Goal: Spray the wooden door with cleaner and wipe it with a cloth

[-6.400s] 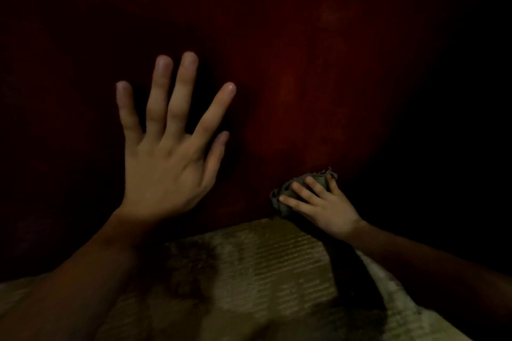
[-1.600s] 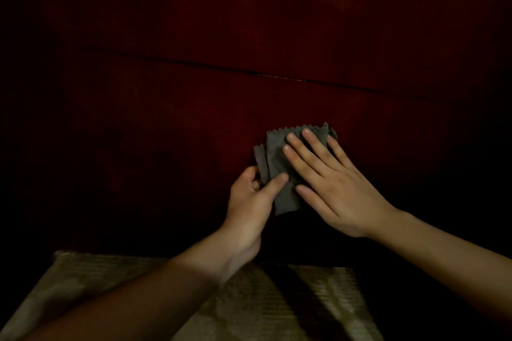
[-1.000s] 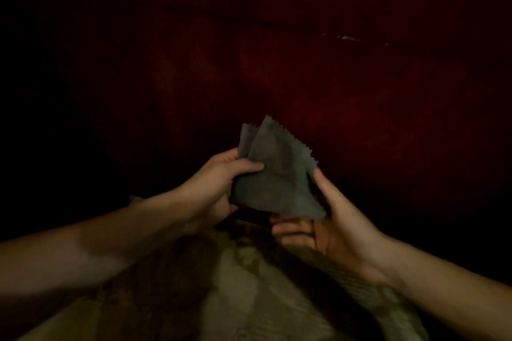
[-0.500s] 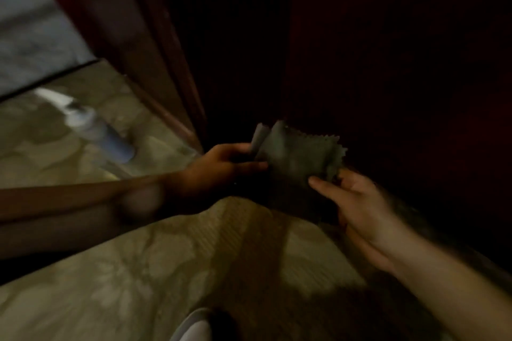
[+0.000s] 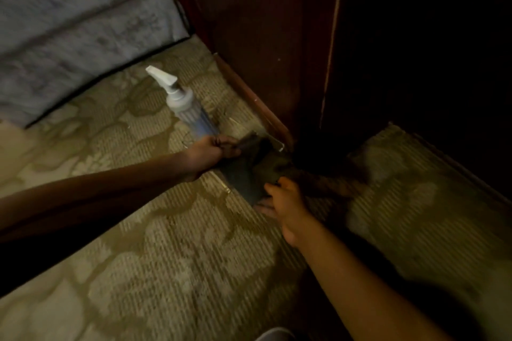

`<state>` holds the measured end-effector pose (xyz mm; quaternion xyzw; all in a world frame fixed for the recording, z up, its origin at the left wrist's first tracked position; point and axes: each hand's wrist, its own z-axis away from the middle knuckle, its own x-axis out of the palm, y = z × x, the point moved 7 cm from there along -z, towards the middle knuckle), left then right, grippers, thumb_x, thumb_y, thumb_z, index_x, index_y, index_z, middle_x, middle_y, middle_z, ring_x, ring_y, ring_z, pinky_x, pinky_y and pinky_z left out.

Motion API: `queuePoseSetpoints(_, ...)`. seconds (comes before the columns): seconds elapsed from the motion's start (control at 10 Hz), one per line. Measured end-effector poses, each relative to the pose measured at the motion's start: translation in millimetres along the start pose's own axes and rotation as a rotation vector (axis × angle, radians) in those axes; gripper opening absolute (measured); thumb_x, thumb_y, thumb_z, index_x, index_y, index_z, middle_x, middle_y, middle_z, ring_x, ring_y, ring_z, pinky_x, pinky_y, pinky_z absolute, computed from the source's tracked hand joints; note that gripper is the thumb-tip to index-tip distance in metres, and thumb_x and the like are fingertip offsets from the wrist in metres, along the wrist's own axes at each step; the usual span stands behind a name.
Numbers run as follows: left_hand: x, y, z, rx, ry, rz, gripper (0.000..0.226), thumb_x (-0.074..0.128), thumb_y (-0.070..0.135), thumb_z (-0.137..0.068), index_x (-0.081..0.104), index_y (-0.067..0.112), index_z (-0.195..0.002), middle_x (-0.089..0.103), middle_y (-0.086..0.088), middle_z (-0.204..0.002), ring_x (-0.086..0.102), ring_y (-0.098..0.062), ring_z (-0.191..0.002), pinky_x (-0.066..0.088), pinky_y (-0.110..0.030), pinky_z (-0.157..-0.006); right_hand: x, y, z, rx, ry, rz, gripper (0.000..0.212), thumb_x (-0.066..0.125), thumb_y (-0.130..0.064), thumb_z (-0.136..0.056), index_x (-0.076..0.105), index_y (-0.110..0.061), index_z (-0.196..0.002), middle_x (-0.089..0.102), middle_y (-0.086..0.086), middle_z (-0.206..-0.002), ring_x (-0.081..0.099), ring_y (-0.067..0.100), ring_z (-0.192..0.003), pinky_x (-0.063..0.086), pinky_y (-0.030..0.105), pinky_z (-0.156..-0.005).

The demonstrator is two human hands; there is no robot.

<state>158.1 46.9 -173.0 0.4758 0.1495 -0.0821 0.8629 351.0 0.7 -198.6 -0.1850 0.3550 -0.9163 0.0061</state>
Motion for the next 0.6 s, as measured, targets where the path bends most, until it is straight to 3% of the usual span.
queuePoseSetpoints(0.1,-19.4,-3.1,-17.7,-0.001,0.027,0.015,0.024,0.057,-0.003,-0.1,0.072,0.005,-0.117,0.076,-0.007,-0.103,0.073,-0.016,-0.091,0.062,-0.025,-0.08,22.1,-4.3,-21.9,0.042,-0.053,-0.036,0.036,0.039,0.0,-0.108,0.048,-0.004,-0.143,0.057,0.018,-0.138,0.059,0.041,-0.121,0.051,0.046,-0.083)
queuePoseSetpoints(0.2,-28.3,-8.0,-28.4,-0.032,0.032,-0.019,0.027,0.053,-0.003,-0.102,0.074,0.012,-0.109,0.078,-0.003,-0.1,0.075,-0.015,-0.093,0.062,-0.028,-0.083,31.1,-8.5,-36.9,0.031,-0.107,-0.051,0.037,0.043,-0.004,-0.107,0.048,-0.015,-0.142,0.054,0.009,-0.133,0.054,0.036,-0.126,0.048,0.051,-0.099)
queuePoseSetpoints(0.3,-40.2,-16.3,-38.9,-0.06,0.076,-0.048,0.031,0.052,-0.004,-0.101,0.075,0.015,-0.108,0.076,-0.012,-0.112,0.072,-0.026,-0.107,0.061,-0.038,-0.092,42.7,-2.6,-49.0,0.05,-0.168,-0.053,0.022,0.047,-0.006,-0.104,0.054,-0.022,-0.117,0.055,0.002,-0.121,0.055,0.017,-0.102,0.054,0.042,-0.083)
queuePoseSetpoints(0.4,-44.0,-20.4,-43.7,-0.091,0.087,-0.029,0.031,0.052,-0.006,-0.1,0.073,0.016,-0.105,0.073,-0.013,-0.112,0.074,-0.021,-0.096,0.064,-0.029,-0.078,53.8,5.9,-60.1,0.115,-0.186,-0.056,0.019,0.047,-0.009,-0.101,0.06,-0.019,-0.11,0.059,0.007,-0.122,0.058,0.018,-0.095,0.051,0.033,-0.07)
queuePoseSetpoints(0.5,-44.5,-20.2,-37.3,-0.123,0.178,-0.144,0.027,0.057,0.002,-0.099,0.066,0.013,-0.122,0.064,-0.011,-0.117,0.064,-0.015,-0.088,0.053,-0.021,-0.065,49.1,10.7,-53.8,0.114,-0.172,-0.062,0.025,0.045,-0.004,-0.101,0.065,-0.02,-0.103,0.062,0.007,-0.108,0.06,0.018,-0.089,0.051,0.031,-0.073)
queuePoseSetpoints(0.6,-33.5,-10.2,-18.3,-0.019,0.297,-0.446,0.026,0.062,0.019,-0.099,0.066,0.017,-0.125,0.066,-0.007,-0.116,0.063,-0.023,-0.102,0.052,-0.034,-0.083,4.8,19.6,-11.8,0.039,0.039,-0.082,0.028,0.05,-0.006,-0.103,0.068,-0.019,-0.12,0.068,0.0,-0.121,0.065,0.014,-0.104,0.053,0.024,-0.081)
